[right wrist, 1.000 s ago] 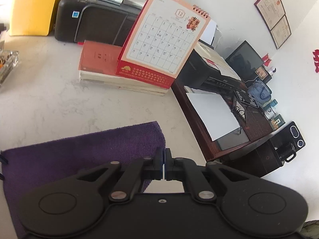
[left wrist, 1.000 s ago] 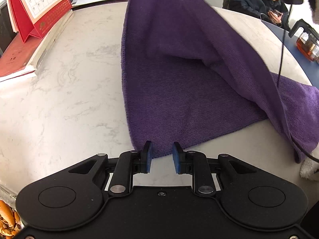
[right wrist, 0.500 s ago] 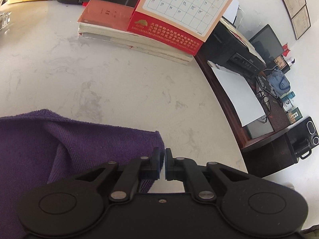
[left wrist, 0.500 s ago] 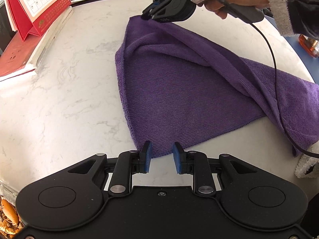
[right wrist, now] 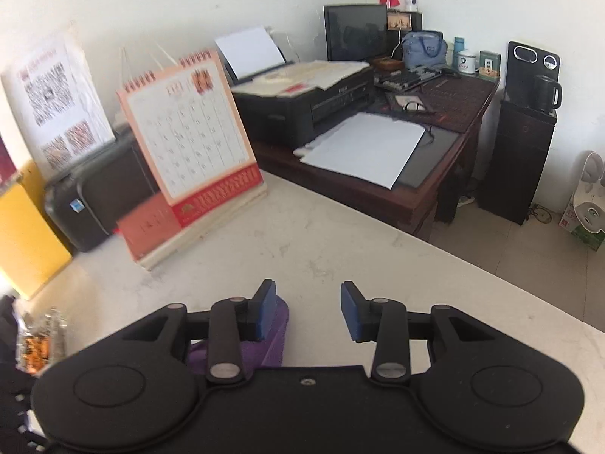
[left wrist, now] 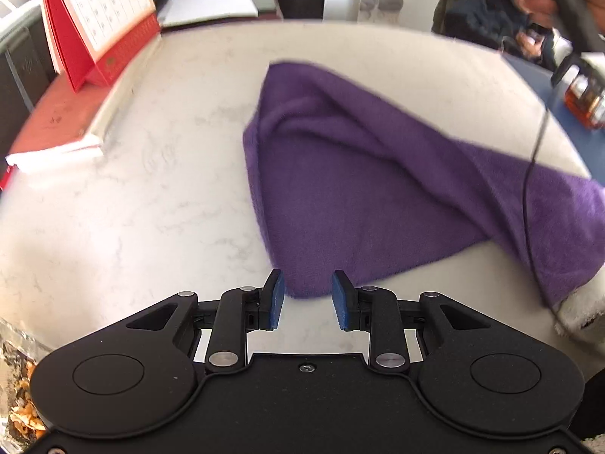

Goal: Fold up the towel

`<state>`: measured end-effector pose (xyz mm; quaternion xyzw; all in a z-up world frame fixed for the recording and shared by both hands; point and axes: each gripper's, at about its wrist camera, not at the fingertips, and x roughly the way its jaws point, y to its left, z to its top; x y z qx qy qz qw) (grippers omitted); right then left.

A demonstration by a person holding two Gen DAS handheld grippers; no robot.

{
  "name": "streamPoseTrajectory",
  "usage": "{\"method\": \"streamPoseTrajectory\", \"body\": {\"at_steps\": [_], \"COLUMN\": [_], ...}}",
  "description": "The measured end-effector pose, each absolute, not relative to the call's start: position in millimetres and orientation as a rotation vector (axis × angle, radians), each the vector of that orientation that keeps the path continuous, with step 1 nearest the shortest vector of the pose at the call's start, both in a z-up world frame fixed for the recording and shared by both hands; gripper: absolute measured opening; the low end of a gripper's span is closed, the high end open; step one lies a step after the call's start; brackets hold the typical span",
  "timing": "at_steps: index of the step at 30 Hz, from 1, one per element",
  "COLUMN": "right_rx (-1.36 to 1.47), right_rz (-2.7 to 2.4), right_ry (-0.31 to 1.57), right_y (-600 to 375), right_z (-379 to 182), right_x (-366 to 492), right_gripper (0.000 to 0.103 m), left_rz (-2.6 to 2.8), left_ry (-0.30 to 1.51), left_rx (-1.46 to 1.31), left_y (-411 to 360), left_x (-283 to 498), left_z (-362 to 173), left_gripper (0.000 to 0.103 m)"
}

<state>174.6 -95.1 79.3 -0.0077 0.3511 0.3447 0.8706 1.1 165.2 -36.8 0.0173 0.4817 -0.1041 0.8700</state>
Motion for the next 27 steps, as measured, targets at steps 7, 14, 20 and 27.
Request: {"method": "streamPoseTrajectory", "body": {"at_steps": [7, 14, 20, 27], "right_rx": [0.067, 0.054, -0.206, -0.423], "right_rz": [0.614, 0.473, 0.596, 0.648], "right_ry": [0.624, 0.816, 0.882, 0.872], "right_y": [-218.6, -239.6, -154.9, -92.9], "right_z": [149.2, 50.8, -48.1, -96.0], "right_x": [30.5, -46.4, -76.0, -82.3], "right_gripper": [0.041, 0.040, 0.036, 0.035], "left_rz": [-0.338, -0.326, -0.321, -0.309], "left_ry": [0.973, 1.059, 1.083, 1.107], "left_rx": [0.087, 0.162, 0.203, 0.209], "left_y": [130.7, 116.0, 113.4, 110.0], "left_x": [34.1, 35.5, 31.6, 35.3], "left_z": [-54.4, -80.1, -77.7, -77.2], "left_gripper": [0.028, 0.027, 0.028, 0.029]}}
